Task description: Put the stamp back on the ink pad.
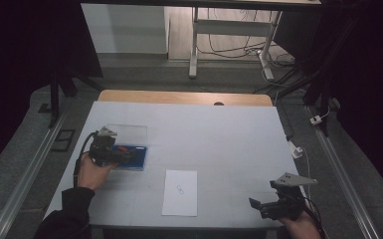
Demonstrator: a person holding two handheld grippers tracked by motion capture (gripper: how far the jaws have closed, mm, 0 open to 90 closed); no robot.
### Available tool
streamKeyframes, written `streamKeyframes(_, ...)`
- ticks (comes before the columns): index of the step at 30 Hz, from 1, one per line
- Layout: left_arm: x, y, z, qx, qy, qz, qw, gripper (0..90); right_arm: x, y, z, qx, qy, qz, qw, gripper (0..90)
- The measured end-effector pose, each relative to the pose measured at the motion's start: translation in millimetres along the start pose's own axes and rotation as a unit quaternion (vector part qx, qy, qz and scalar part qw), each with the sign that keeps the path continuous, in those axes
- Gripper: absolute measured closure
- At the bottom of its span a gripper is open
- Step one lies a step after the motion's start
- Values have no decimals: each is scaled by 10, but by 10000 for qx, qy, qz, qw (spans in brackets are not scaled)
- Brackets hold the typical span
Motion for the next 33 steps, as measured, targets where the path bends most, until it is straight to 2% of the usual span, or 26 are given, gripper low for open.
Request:
streamKeyframes(4, 24, -30, -22, -100, -40, -110, 9999, 4, 0, 0, 2, 3, -10, 2, 10000, 2)
streamKeyframes(10, 98, -144, -44, -115, -274, -518, 9982, 0, -1, 1, 2, 6, -13, 5, 10000, 2)
streamKeyframes(15, 90, -172, -71, -203, -352, -471, 9981, 0, 0, 1, 2, 6, -8, 6, 10000, 2)
streamKeyframes(19, 96, -181, -138, -293, -247, -424, 9984, 0, 0, 0, 3, 6, -11, 4, 10000, 2)
streamKeyframes(24, 103, -190, -231, -744, -130, -456, 9961, 0, 1, -2, 2, -11, 0, -19, 10000, 2)
streamKeyframes(29, 111, -224, -332, -873, 115, -414, 9953, 0, 3, -2, 4, -14, 5, -5, 10000, 2)
streamKeyframes(33, 121, -285, -400, -920, 179, -424, 9947, 0, 3, -2, 1, -2, 37, -31, 10000, 2)
Point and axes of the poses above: each handheld gripper's, and its own axes: y roughly forward along the jaws, x roughly out of its top, z roughly to its left, the point moved 5 cm from there along y, roughly forward along the jaws, and after that the axes turned 14 degrees about -z, right-handed, at the moved point
